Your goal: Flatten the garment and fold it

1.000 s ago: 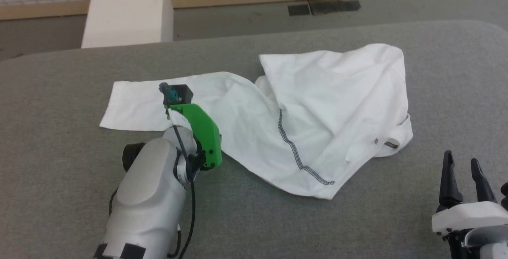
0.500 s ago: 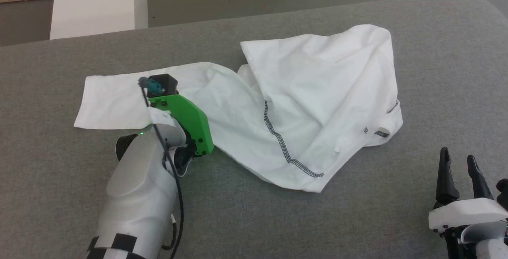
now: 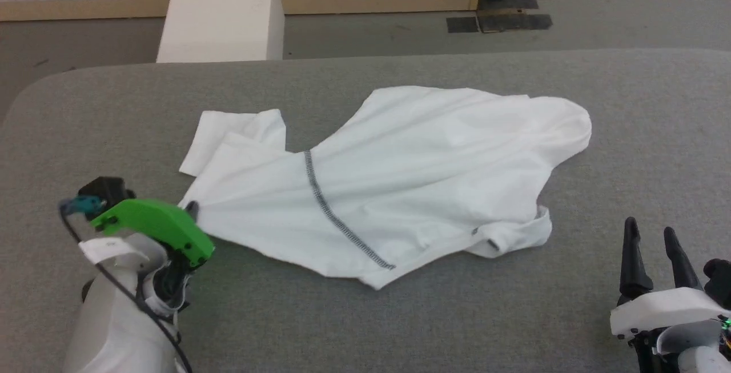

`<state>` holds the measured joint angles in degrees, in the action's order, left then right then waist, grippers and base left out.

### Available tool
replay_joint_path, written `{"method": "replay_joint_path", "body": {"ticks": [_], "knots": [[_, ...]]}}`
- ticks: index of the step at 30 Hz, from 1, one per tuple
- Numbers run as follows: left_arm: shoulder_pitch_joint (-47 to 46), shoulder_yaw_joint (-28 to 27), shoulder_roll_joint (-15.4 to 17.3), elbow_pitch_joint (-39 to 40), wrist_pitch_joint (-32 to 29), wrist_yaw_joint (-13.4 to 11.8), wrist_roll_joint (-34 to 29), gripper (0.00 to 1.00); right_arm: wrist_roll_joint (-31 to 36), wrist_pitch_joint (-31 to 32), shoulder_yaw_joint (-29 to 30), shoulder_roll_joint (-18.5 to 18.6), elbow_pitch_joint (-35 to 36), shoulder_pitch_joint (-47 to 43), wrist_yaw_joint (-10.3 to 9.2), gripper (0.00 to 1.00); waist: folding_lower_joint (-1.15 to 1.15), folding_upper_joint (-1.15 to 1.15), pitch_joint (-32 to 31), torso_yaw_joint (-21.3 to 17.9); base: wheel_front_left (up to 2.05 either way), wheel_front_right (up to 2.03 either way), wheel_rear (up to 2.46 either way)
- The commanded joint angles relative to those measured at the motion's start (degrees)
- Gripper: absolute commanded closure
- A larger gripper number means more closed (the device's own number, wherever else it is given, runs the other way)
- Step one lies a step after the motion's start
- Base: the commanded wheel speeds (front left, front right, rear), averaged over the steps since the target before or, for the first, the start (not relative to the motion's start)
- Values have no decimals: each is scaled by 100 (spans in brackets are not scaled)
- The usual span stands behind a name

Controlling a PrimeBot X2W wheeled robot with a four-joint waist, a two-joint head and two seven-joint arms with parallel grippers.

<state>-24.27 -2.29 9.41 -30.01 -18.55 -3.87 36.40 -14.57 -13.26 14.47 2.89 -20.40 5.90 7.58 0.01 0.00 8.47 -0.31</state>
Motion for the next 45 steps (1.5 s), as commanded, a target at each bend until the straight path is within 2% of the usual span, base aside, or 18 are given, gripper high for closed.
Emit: {"method": "replay_joint_path", "body": {"ticks": [1,4,6,7,8,13,17,22,24,28,32,36,41,42,43,45], "knots": [[209,-101,132,165,33,-146,11,100,34,21,-16,-2,10,-30,-9,0,-1,0,-223,294,0,0,0],[593,-381,168,580,96,-412,113,100,43,63,-63,-2,30,-46,-9,0,-1,0,-272,396,0,0,0],[799,-477,104,805,67,-480,220,100,32,80,-70,-2,38,-52,-9,0,-1,0,-286,451,0,0,0],[881,-494,79,896,70,-488,246,56,28,89,-79,-2,35,-53,-9,0,-1,0,-296,469,0,0,0],[979,-484,61,998,81,-494,239,0,23,106,-93,-2,29,-55,-9,0,-1,0,-306,486,0,0,0],[1317,-463,-11,1580,532,-386,125,0,47,256,-199,-2,53,-62,-9,0,-1,0,-387,505,0,0,0],[1755,-339,77,2090,1402,-270,-400,0,227,820,-415,-2,148,-62,-9,0,-1,0,-460,483,0,0,0],[2324,-154,11,2420,2809,-201,-1083,0,365,2322,-885,-2,297,91,-9,0,-1,0,-484,485,0,0,0],[2507,-70,-69,2456,3080,-200,-1240,0,514,3007,-1011,-2,341,249,-9,0,-1,0,-472,496,0,0,0],[2655,53,-227,2405,3239,-178,-1335,0,1054,3965,-1084,-2,419,653,-9,0,-1,0,-400,598,0,0,0],[2622,125,-307,2301,3286,-109,-1312,0,1567,4687,-1090,9,185,968,-9,0,-1,0,-325,726,0,0,0],[2573,175,-352,2257,3304,-63,-1281,0,1790,5022,-1084,29,-139,1114,-9,0,-1,0,-274,830,0,0,0],[2507,215,-393,2121,3320,4,-1221,0,1643,5029,-1143,23,-483,1113,-9,0,-1,0,-252,875,0,0,0],[2502,222,-400,2104,3322,13,-1215,0,1610,5019,-1165,21,-523,1109,-9,76,-1,0,-249,871,0,0,0],[2494,230,-409,2077,3325,25,-1200,0,1577,4952,-1185,20,-540,1115,-9,100,-1,0,-246,862,0,0,0],[2483,238,-422,2031,3329,46,-1181,0,1491,4805,-1156,21,-545,1128,-9,100,-1,0,-266,833,0,0,0]]}}
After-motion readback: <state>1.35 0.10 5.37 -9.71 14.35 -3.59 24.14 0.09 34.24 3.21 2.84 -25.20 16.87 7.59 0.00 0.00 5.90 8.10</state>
